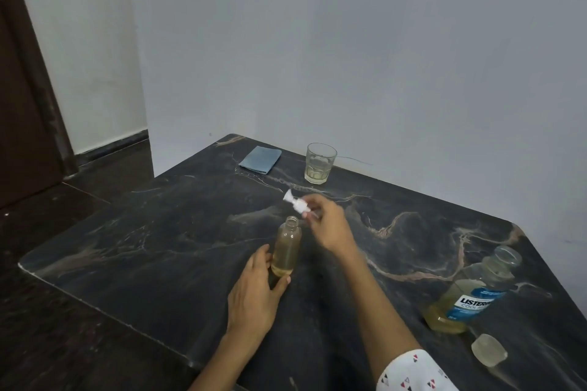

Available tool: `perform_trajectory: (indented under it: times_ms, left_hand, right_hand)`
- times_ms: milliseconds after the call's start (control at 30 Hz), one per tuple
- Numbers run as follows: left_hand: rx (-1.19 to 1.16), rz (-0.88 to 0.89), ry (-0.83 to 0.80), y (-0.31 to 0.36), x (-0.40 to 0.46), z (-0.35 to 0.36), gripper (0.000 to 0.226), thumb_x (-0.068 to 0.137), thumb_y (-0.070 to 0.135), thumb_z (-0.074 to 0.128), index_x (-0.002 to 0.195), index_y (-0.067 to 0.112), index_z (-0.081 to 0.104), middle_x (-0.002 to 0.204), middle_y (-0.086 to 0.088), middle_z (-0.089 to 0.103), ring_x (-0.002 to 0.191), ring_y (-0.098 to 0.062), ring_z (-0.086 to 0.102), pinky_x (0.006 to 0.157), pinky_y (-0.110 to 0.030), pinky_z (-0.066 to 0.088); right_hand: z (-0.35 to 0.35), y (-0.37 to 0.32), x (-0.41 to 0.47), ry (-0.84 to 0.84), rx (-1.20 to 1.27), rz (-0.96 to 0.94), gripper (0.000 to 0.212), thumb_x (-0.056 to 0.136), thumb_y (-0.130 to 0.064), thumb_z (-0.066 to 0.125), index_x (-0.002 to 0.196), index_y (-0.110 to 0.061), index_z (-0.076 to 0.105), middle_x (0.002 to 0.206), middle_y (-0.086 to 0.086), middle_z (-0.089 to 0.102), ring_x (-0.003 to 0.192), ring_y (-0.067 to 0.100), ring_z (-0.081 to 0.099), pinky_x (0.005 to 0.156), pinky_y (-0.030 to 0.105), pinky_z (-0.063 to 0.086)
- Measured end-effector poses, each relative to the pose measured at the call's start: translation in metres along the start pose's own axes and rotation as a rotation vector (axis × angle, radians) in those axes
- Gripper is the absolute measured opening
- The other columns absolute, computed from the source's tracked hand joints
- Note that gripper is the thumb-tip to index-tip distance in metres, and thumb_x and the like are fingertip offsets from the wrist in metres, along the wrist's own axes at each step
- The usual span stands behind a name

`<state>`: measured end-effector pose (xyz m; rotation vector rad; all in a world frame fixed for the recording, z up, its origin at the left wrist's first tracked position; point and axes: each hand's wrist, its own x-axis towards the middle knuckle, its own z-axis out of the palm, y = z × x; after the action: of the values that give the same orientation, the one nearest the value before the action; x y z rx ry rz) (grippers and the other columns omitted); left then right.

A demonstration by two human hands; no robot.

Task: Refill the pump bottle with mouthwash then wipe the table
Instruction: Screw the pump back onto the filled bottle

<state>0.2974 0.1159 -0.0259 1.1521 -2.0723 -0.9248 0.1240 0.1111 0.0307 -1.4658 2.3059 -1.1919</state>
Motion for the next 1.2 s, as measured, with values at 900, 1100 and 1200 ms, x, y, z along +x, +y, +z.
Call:
perform_trajectory:
  times_ms: [900,1100,1200]
  left_hand:
    - [0.124,-0.032,0.121,-0.013,-0.002,-0.029,0.042,0.074,0.045,0.074,0.111,0.032,0.057,0.090,0.019,0.063,0.082,0.005,0.061,0.070,-0.019,0.049]
    - [-0.250,0.088,0.040,-0.009,0.015,-0.023,0.072,0.061,0.040,0.085,0.125,0.030,0.053,0.111,0.019,0.059,0.101,0.005,0.057,0.084,-0.011,0.043]
    - [-0.347,0.110,0.022,-0.010,0.025,-0.015,0.077,0.060,0.035,0.085,0.129,0.025,0.052,0.115,0.016,0.061,0.104,0.006,0.058,0.087,-0.010,0.044]
  right_hand:
    - [0.006,-0.052,-0.049,0.115,0.801,-0.163,0.035,0.090,-0.003,0.061,0.112,-0.028,0.050,0.110,0.003,0.068,0.100,0.019,0.067,0.083,0.024,0.051]
    - [0.021,-0.042,-0.056,0.115,0.829,-0.096,0.034,0.089,-0.004,0.062,0.113,-0.027,0.054,0.104,-0.002,0.070,0.098,0.016,0.068,0.081,0.023,0.052]
    - [0.025,-0.038,-0.060,0.136,0.846,-0.066,0.031,0.089,-0.004,0.063,0.112,-0.022,0.056,0.104,0.001,0.070,0.099,0.018,0.067,0.085,0.026,0.051]
